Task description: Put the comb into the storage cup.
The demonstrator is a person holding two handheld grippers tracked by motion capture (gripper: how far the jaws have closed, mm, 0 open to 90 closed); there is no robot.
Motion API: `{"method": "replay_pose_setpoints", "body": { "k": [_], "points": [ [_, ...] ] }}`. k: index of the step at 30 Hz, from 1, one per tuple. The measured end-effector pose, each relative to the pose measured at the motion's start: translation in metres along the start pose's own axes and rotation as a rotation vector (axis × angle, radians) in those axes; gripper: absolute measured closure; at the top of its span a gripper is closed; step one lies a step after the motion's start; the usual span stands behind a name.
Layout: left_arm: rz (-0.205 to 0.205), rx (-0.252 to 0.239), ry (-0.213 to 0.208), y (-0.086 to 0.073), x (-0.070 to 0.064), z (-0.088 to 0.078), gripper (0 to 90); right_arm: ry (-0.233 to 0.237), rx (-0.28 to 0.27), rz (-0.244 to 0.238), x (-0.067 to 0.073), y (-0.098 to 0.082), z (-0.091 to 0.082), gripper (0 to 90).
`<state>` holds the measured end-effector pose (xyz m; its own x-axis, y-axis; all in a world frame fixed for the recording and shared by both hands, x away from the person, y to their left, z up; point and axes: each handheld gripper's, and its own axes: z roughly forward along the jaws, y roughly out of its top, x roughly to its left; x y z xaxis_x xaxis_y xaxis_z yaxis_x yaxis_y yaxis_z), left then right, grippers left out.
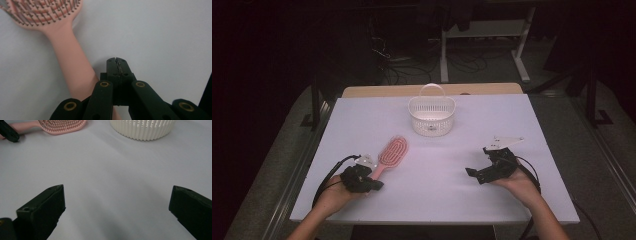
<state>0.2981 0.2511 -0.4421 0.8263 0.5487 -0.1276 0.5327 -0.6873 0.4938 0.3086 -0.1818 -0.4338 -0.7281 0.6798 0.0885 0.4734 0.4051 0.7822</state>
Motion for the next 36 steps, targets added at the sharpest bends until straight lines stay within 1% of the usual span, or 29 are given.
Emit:
{"method": "replay_pose_setpoints", "body": {
  "k": [1, 8, 11, 17, 25, 32, 35, 36],
  "points": [
    [-0.008, -0.006, -0.001, -0.001, 0.001, 0.000, 90.0, 0.000, 0.001, -0.001, 0.000, 0.000, 0.000, 0.1],
    [-0.027, -0.010, 0.020, -0.006, 0.007, -0.005, 90.0, 0.002, 0.001, -0.005, 0.001, 0.000, 0.000, 0.1],
    [-0.040, -0.012, 0.038, -0.008, 0.012, -0.007, 90.0, 0.002, 0.002, -0.004, 0.000, 0.000, 0.000, 0.1],
    [-0.063, -0.018, 0.053, -0.012, 0.021, -0.011, 90.0, 0.001, 0.000, 0.001, 0.000, 0.000, -0.001, 0.1],
    [-0.097, -0.030, 0.086, -0.017, 0.035, -0.016, 90.0, 0.001, 0.003, 0.000, 0.000, 0.000, 0.000, 0.1],
    [-0.101, -0.035, 0.078, -0.018, 0.037, -0.016, 90.0, 0.000, 0.004, -0.003, 0.000, 0.000, 0.000, 0.1],
    [-0.104, -0.042, 0.075, -0.018, 0.037, -0.018, 90.0, 0.000, 0.003, -0.001, 0.000, 0.000, 0.000, 0.1],
    [-0.108, -0.051, 0.075, -0.017, 0.037, -0.019, 90.0, 0.000, 0.003, -0.001, 0.000, 0.000, 0.000, 0.1]
  ]
}}
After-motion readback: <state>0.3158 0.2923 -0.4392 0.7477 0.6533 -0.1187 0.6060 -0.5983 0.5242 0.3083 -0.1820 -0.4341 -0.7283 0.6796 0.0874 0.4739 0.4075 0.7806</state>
